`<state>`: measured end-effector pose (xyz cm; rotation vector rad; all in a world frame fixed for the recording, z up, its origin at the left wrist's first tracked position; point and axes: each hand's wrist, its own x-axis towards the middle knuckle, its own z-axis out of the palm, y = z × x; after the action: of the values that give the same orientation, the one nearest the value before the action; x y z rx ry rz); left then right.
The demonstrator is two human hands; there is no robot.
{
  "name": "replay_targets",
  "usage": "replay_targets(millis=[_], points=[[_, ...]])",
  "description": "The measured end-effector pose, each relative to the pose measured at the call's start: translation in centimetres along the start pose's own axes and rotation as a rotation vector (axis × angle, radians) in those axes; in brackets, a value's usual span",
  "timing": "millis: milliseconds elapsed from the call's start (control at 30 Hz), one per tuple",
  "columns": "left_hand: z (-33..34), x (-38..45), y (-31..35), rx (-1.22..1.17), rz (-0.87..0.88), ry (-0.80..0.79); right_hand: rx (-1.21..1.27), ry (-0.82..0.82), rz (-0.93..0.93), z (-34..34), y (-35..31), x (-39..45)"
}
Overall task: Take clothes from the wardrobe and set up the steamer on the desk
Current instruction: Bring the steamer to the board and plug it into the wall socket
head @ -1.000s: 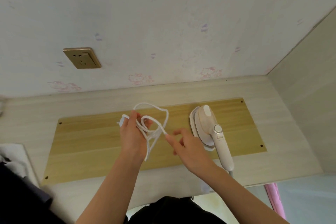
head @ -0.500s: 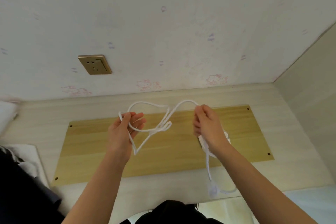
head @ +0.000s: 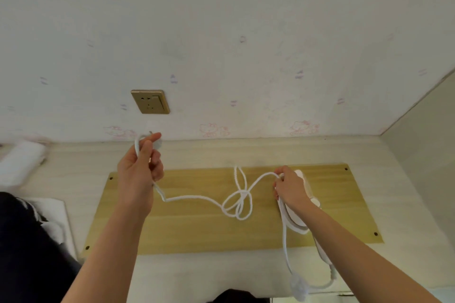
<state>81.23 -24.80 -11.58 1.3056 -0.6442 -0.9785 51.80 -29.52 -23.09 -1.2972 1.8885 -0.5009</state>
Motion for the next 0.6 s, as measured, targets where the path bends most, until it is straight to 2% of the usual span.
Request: replay_targets(millis=[200,333,433,500,600], points=[[-0.2,0.6,2.7,-0.021,0.055,-0.079,-0.23,-0.016,-0.122,1.3,-0.4,1.2],[0.0,0.1,3.5,-0.02,0.06,-0.133,-0.532,-0.097,-0.182,1.9,-1.5,1.6],[0.3,-0.5,3.9,-0.034,0.062,-0.168,-0.764,-0.145,-0.31,2.9,-3.9,0.9],[0.5,-0.8,4.1,-0.043,0.067,-0.19,-0.655,-0.201,-0.448,4.2,-6.3,-0.5],[0.8,-1.0,4.5,-0.032,0.084,-0.214,-0.348,-0.521,-0.622,6.2,-10.0,-4.2]])
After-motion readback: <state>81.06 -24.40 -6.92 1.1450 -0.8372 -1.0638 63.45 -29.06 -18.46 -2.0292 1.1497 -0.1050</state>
